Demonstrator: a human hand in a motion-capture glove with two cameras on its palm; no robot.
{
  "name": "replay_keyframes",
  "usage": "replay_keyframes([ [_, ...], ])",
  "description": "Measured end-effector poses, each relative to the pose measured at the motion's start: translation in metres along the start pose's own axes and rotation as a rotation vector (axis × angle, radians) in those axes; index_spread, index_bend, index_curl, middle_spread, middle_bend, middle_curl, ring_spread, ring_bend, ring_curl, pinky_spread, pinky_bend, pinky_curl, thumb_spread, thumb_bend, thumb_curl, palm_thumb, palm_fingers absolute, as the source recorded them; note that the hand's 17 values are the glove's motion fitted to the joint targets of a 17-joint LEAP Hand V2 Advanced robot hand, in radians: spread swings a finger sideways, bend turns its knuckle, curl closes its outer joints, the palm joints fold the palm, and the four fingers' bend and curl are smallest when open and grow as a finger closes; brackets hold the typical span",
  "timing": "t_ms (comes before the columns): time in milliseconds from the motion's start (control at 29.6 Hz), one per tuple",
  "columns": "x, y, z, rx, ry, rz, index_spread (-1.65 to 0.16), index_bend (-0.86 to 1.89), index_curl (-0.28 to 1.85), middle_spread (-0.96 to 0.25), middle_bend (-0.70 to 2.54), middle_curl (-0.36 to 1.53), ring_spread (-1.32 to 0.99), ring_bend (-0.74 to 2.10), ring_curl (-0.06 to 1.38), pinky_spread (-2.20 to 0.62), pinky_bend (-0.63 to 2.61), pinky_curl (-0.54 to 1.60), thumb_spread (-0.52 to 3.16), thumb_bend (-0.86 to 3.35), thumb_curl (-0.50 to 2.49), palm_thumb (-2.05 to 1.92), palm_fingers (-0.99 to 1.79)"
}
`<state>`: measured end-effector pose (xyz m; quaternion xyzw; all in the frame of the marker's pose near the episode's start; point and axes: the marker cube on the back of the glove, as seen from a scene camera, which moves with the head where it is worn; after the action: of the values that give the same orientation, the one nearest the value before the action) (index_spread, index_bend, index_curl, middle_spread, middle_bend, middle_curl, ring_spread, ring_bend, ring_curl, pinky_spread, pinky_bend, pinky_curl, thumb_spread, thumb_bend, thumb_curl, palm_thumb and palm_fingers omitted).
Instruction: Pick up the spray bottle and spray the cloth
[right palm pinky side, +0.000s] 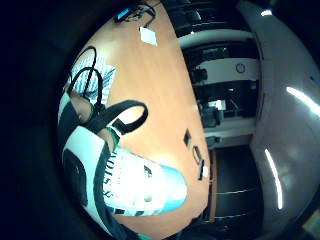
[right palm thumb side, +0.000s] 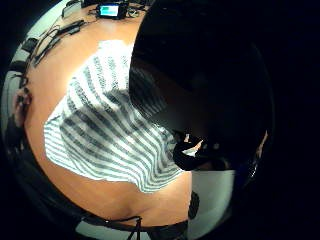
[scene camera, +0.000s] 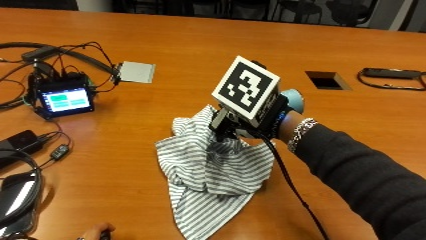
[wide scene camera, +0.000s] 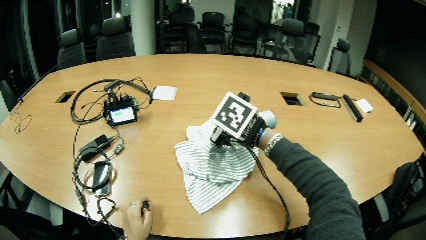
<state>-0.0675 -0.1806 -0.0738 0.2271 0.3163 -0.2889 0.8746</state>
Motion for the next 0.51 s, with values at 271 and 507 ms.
replay_keyframes([
  [271,0.021,-0.032,-0.060,0.184,-0.487,0.289,-0.29,0.17,0.47,-0.22,0.35,0.48,-0.18,0.59,0.42,-0.16,0.43,0.38,0.92,-0.02,0.58,0.84,1.27],
  [507,0.024,-0.065,-0.093,0.366,-0.895,0.438,-0.29,0.18,0.47,-0.22,0.36,0.48,-0.18,0.57,0.42,-0.14,0.42,0.38,0.95,-0.02,0.58,0.84,1.26],
])
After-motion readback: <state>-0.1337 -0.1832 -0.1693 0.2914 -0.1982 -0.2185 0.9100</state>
